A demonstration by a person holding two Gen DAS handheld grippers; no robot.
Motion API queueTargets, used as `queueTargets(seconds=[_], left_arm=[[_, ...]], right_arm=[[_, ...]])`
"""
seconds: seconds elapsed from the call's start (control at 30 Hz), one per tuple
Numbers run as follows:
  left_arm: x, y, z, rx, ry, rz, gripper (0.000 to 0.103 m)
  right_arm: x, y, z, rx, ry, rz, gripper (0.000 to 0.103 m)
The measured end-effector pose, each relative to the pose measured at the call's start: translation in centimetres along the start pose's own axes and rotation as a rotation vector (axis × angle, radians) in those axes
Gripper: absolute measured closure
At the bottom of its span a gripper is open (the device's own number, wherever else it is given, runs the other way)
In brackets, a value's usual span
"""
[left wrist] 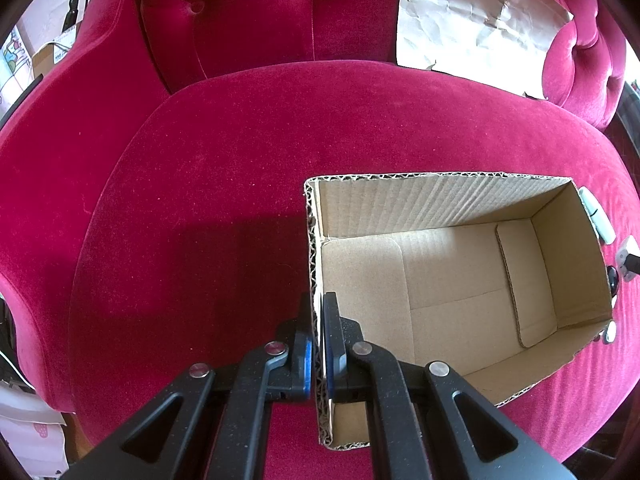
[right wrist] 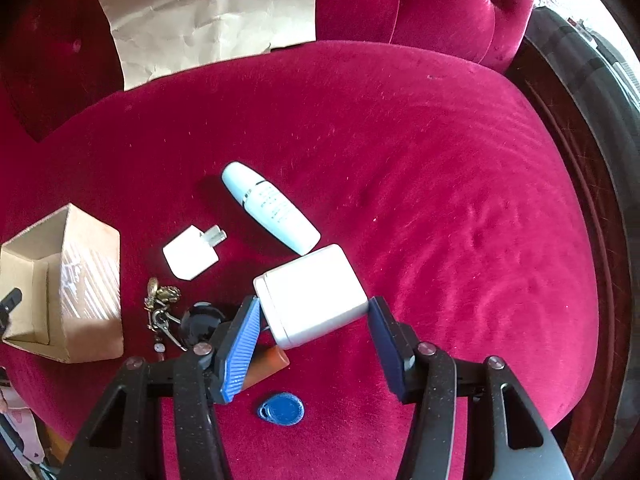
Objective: Organize rigid objects
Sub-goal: 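Lift the white charger with the right gripper and carry it over the box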
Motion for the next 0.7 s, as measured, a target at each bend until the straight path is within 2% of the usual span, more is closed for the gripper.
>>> queueTargets(seconds=[0.2, 0.7], left_arm=[[0.1, 0.0, 0.0, -0.001, -0.001, -0.001, 0.099], [0.1, 0.0, -0.2, -0.013, -0.002, -0.003, 0.099]], right_arm=[[0.6, 2.3, -1.0, 0.000, 0.011, 0.053, 0.045], [1.7, 6.6, -5.9, 0.069, 0.085, 0.167, 0.045]])
Point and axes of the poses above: each gripper's, at about its wrist camera, not at the fingertips, and y roughly against the way its jaws point, z to its right, x to its top, the point moved 2 cm from there along -y, roughly the way its jaws point
